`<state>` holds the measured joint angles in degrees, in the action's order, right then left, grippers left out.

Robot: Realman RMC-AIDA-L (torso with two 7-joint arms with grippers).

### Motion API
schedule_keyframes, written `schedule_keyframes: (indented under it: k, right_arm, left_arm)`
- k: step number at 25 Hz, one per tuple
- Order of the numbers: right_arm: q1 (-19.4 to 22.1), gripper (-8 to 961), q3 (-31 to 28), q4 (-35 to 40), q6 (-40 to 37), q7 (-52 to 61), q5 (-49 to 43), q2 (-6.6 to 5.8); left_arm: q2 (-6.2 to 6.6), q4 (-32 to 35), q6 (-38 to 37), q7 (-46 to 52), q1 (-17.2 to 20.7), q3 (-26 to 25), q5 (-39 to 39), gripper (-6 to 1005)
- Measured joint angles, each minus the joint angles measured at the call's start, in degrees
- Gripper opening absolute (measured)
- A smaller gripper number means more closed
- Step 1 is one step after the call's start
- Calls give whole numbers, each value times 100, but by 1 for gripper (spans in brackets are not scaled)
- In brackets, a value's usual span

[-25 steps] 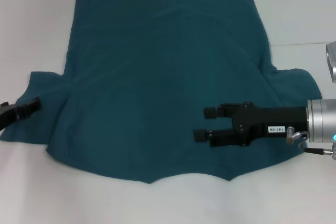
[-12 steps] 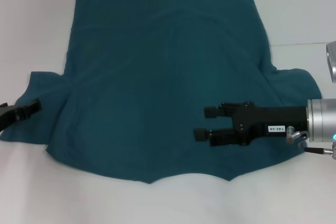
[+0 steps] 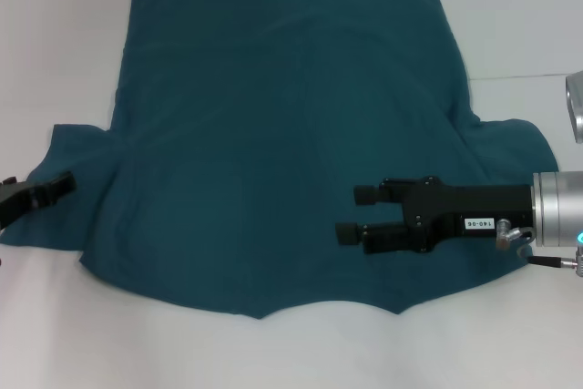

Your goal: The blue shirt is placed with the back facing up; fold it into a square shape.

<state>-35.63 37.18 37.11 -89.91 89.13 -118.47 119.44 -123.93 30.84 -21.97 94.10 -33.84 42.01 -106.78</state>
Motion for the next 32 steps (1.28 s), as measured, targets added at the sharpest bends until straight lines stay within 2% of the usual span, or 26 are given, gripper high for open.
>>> schedule_keyframes:
  k: [14,32]
  right_arm:
    - [-23,899,0,-2,0,24,0,0]
    - [-41,899,0,-2,8,25,0,0]
  left_arm:
    - [0,-137,72,-124,-56,-1,0,874]
    - [0,-139,66,-126,-56,256,-82,758]
